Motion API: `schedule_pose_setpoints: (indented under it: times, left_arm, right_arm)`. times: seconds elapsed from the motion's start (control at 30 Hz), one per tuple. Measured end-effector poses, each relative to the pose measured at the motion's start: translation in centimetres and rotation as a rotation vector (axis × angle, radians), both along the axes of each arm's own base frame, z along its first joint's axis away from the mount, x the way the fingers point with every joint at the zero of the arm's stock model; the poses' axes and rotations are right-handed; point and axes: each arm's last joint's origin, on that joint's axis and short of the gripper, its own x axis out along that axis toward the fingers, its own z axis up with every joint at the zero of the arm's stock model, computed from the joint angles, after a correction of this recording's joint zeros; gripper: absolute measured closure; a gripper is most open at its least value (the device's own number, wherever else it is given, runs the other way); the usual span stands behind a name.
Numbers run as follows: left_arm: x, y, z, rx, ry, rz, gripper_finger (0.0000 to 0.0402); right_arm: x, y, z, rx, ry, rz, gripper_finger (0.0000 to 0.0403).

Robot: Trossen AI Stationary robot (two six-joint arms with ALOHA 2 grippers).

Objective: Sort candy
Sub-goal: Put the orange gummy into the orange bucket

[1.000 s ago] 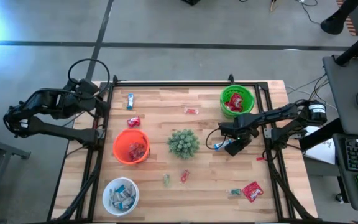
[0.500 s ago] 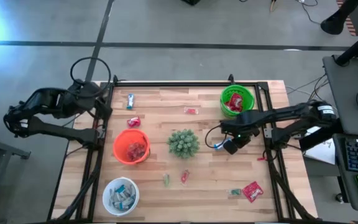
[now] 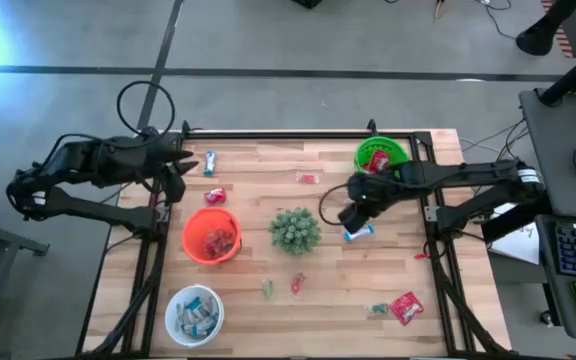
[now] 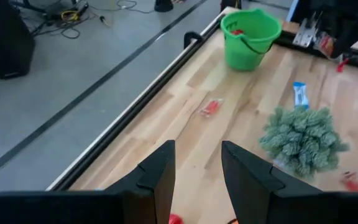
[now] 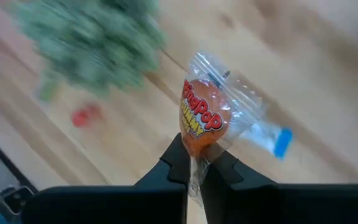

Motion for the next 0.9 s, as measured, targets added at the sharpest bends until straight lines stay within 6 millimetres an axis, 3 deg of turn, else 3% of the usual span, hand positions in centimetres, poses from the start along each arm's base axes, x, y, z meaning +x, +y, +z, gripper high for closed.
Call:
schedule_pose_setpoints:
  times: [0.17,0.4,0.7,0.9]
  left_arm:
    - [0.2,-0.1,0.2,-0.054,-0.056,-0.004,0.0288]
    - [2.3,-0.4,0.1,-0.179,-0.202,-0.092,0.0288]
    - [4.6,-0.6,-1.2,-0.327,-0.384,-0.145,0.0288]
    - [6.2,-0.6,-1.6,-0.359,-0.499,-0.180,0.0288]
  right_arm:
    - [3.2,-0.2,2.9,-0.124,-0.147,0.118,0.0392]
    - [7.4,-0.3,5.6,-0.268,-0.246,0.327,0.0392]
    - [10.1,-1.4,8.9,-0.404,-0.352,0.452,0.0392]
    - [12.2,-1.7,10.0,-0.461,-0.400,0.506,0.0392]
